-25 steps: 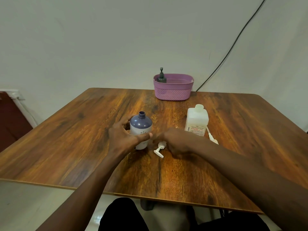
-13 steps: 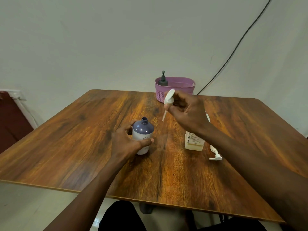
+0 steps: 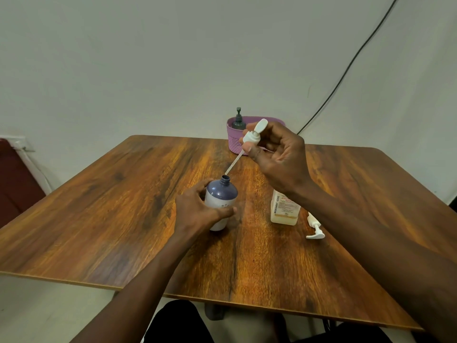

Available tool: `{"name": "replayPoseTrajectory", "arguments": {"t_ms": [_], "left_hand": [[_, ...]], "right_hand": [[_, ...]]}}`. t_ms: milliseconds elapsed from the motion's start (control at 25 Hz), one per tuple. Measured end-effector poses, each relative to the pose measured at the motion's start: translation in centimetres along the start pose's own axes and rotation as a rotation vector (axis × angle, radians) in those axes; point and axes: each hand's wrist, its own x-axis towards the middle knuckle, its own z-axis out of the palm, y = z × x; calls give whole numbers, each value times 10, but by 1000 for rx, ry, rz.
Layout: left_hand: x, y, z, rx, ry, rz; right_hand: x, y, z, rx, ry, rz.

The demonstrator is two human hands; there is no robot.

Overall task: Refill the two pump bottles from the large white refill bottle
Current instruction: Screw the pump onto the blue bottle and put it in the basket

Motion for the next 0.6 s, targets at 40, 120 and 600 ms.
{"name": "replayPoseTrajectory", "arguments": {"t_ms": [40,120,600], "left_hand": [[0,0,0,-2,0,0],[0,0,-2,-15,1,0],[7,47,0,-108,13,161]], "right_hand": [[1,-1,-1,12,2,-1],[2,-2,-3,24,-12,2],[-10,8,-4,-31,-390,317]]}}
